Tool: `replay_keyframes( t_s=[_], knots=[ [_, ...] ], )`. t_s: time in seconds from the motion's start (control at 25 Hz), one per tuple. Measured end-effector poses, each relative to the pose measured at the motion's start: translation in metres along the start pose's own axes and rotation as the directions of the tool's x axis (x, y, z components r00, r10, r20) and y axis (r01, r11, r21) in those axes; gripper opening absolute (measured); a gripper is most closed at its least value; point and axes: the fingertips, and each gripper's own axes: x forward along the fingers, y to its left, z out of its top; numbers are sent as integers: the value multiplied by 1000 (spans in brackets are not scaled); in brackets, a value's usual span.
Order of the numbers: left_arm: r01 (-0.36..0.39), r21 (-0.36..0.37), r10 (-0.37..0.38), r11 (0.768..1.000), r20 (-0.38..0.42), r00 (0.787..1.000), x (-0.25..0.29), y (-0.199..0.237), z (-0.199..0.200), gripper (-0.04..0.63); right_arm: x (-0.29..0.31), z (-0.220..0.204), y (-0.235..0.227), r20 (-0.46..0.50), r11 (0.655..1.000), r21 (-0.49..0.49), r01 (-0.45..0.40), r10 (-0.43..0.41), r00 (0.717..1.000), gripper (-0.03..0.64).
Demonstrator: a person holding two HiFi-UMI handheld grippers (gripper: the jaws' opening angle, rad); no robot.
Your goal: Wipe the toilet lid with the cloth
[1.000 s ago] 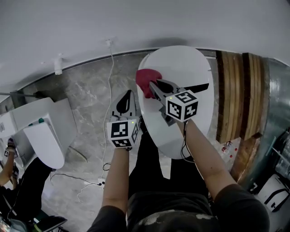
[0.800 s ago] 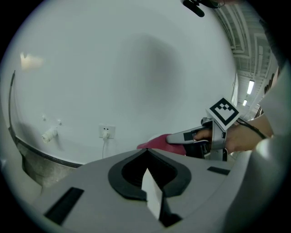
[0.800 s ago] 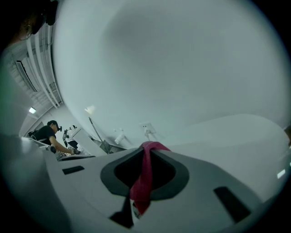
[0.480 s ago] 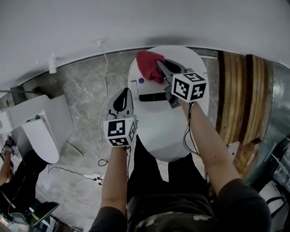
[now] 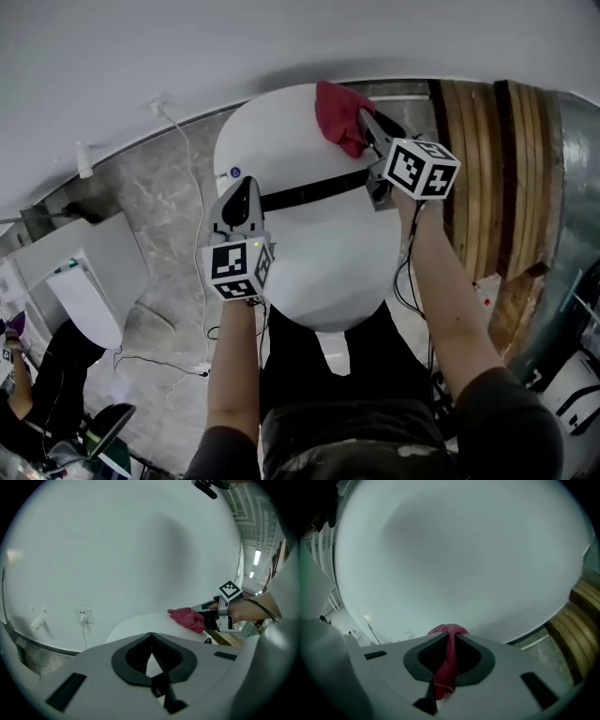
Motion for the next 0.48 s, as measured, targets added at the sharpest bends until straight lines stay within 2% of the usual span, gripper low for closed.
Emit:
replay_keyframes(
  t_s=[0.28,0.4,0.48],
  knots=[
    [54,16,-54,998,-2,999,6,-46,-3,8,-51,-20,-51,15,994,71,79,-81,997,41],
    [61,22,-61,998,6,998,2,-52,-1,8,-61,-27,-52,15,993,80,85,-87,996,41],
    [52,23,-53,998,15,998,-4,-47,2,8,-63,-25,-37,31,996,72,56,-58,998,41]
  ],
)
